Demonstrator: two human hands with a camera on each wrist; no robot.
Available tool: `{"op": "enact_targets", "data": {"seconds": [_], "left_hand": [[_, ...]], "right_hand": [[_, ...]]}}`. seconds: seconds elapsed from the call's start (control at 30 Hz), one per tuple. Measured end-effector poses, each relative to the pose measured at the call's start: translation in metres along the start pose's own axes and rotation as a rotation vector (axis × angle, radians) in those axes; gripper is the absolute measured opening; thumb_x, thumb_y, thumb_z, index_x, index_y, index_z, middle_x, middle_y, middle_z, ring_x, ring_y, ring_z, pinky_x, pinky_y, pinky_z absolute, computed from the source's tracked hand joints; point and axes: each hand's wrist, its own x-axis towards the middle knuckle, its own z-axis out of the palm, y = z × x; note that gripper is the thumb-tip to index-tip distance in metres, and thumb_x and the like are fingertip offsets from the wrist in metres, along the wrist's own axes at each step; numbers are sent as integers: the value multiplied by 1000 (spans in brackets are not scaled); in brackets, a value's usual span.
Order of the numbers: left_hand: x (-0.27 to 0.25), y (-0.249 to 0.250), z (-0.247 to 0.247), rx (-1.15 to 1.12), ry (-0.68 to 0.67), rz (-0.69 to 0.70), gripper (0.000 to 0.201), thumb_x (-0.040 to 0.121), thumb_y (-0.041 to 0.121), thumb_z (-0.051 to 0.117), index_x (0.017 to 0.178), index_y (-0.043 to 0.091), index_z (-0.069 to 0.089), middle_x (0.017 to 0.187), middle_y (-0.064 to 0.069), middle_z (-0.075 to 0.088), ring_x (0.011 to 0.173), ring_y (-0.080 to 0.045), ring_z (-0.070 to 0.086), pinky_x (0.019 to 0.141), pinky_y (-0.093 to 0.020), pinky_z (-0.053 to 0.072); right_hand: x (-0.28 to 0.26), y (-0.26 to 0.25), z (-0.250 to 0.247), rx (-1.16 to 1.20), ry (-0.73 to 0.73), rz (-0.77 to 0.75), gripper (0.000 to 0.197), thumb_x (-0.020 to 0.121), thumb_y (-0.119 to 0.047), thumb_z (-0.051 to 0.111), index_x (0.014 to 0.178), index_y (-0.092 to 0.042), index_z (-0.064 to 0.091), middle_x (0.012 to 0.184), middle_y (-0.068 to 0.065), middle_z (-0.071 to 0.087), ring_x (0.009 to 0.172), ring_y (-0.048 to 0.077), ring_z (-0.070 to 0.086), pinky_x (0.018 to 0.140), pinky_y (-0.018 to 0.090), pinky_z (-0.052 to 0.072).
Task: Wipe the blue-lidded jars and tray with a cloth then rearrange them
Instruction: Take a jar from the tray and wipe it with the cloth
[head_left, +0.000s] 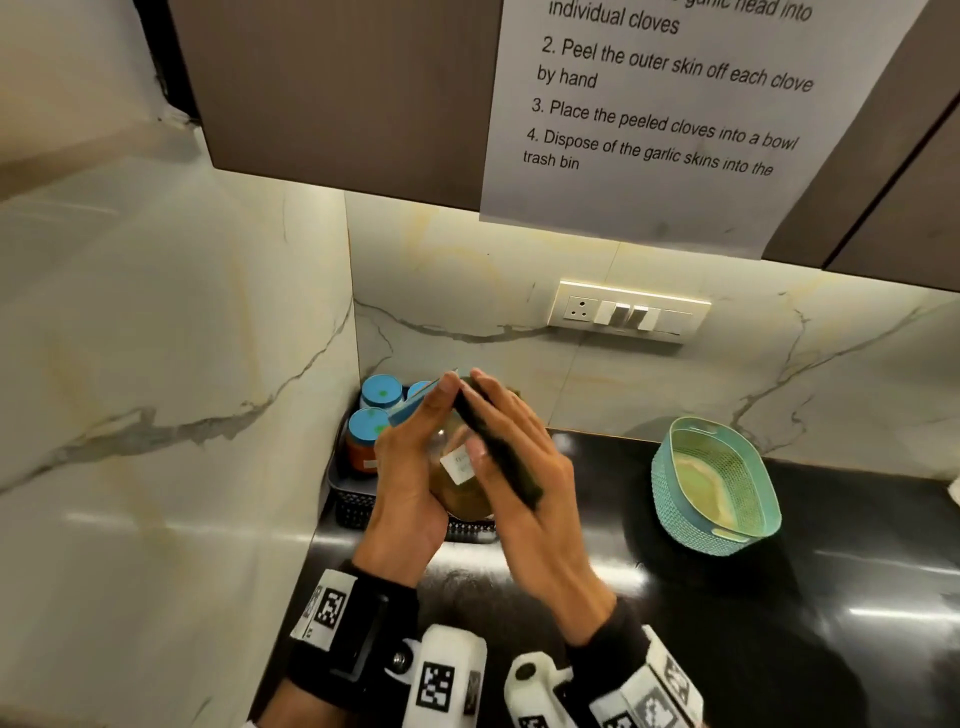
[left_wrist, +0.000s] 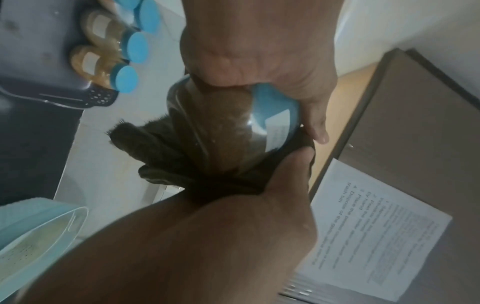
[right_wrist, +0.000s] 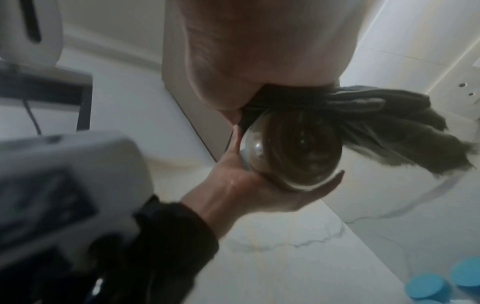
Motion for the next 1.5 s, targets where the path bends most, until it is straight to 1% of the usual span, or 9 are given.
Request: {"op": "enact_targets", "data": {"seconds": [0.2,0.3,0.53,0.77,0.87,1.1,1.23,1.37,1.5], "left_hand": [[5,-1,0,-58,-14,-67,92,82,62,80,141,-4,57,131,-30,65,119,-48,66,111,-63,49],[6,-4,9,-66,-9,-61,102,70,61,91,142,-3,57,140,-30,62,125,-47,65,109,-58,52],[10,-16,36,5,70,122,84,52,51,92,120,6,70,101,-11,79,88,-25,78,66,-35,63],[32,-23,34,170,210,379,101,37,76,93,117,20,68,101,8,78,103,-17,76,86,-38,64],[38,-21,33,241,286,502,98,51,57,93,127,4,61,104,8,70,98,-5,72,83,-23,61],[37,-36,24,225,263,474,78,62,39,88,127,6,62,112,-2,74,110,-31,72,94,-42,62],[21,-53,23,183,165,366,71,70,37,84,127,-1,65,112,-14,74,105,-37,72,82,-34,62],[17,-54,29,194,62,320,45,68,40,83,110,26,78,102,0,77,98,-21,74,79,-32,62],[29,-48,40,230,91,407,97,53,68,95,123,7,67,108,-12,72,102,-30,70,84,-45,60]], "right_hand": [[-29,22,1,-361,-38,-237,41,108,-39,51,148,-34,53,167,-11,39,162,27,18,127,62,19],[-11,32,-9,-283,-3,-275,41,107,-35,53,147,-28,56,164,-6,44,159,30,25,125,62,24],[44,20,-37,786,191,693,34,100,-40,59,119,-20,80,130,16,73,129,38,64,115,52,45],[32,27,-25,1042,283,849,53,108,-49,45,141,-13,65,141,19,66,134,34,61,119,50,42],[22,26,-23,997,295,843,55,108,-51,42,146,-16,59,140,16,68,134,32,62,120,52,41],[6,26,-18,467,134,401,37,97,-55,57,133,-55,65,159,-13,50,153,15,41,123,48,39],[27,40,-34,596,126,492,40,103,-39,55,140,-28,66,145,7,65,138,28,59,108,44,54],[45,35,-59,929,142,836,50,105,-47,46,122,-13,79,129,17,74,118,34,71,106,44,53],[39,37,-54,1152,138,971,55,105,-51,47,132,-10,73,141,18,66,126,33,65,117,46,44]]}}
